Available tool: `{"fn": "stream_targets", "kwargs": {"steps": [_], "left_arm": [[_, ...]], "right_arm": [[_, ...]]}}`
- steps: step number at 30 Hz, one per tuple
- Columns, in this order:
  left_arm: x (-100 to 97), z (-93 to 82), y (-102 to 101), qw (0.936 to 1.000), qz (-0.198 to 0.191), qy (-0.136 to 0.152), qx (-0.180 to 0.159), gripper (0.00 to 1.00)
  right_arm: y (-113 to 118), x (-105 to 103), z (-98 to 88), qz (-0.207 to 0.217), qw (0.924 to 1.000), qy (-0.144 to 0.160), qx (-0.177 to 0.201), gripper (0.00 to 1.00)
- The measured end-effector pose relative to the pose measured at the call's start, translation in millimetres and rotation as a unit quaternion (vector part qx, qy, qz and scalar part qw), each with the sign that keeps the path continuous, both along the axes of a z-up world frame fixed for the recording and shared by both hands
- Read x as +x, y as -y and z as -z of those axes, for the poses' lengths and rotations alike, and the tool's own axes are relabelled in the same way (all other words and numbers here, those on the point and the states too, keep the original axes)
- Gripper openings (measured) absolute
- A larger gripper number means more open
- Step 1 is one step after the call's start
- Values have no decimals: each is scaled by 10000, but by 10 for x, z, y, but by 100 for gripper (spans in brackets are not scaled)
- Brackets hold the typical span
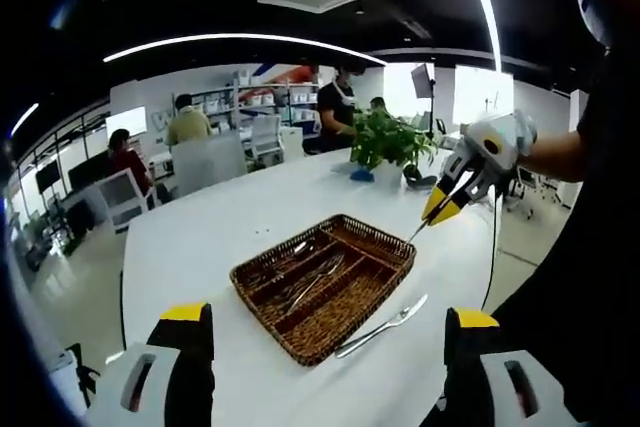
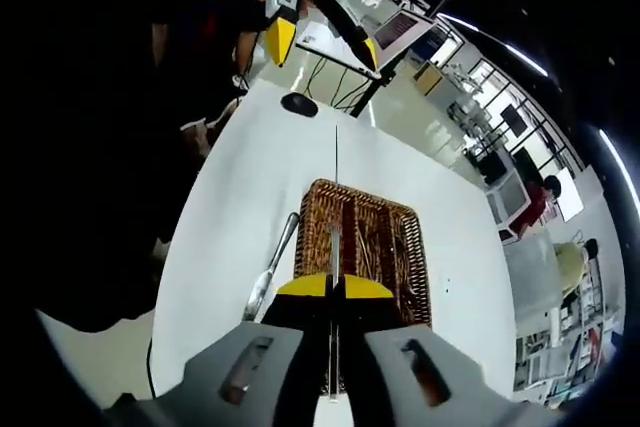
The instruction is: Arrange the knives, forks, and spoons in their matching storage slots by inserting each utensil handle-first until every utensil is classified and aligned in the correct compartment
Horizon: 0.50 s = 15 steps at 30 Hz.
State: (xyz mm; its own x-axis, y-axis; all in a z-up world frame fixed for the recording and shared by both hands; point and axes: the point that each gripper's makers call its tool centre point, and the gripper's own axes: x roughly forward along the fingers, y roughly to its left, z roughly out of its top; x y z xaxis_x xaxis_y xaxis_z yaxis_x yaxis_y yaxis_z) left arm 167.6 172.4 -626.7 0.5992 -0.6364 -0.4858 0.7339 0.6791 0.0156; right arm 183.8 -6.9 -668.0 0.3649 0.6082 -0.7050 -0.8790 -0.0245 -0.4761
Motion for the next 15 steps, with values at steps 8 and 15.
{"fn": "stream_targets", "kwargs": {"steps": [8, 15], "left_arm": [[32, -24, -85, 9999, -77, -17, 62, 100], [67, -59, -163, 9999, -103, -27, 82, 100]], "right_arm": [[-60, 205, 60, 21, 10000, 39, -58, 0], [-150, 400, 108, 6, 9999, 69, -121, 0]]}}
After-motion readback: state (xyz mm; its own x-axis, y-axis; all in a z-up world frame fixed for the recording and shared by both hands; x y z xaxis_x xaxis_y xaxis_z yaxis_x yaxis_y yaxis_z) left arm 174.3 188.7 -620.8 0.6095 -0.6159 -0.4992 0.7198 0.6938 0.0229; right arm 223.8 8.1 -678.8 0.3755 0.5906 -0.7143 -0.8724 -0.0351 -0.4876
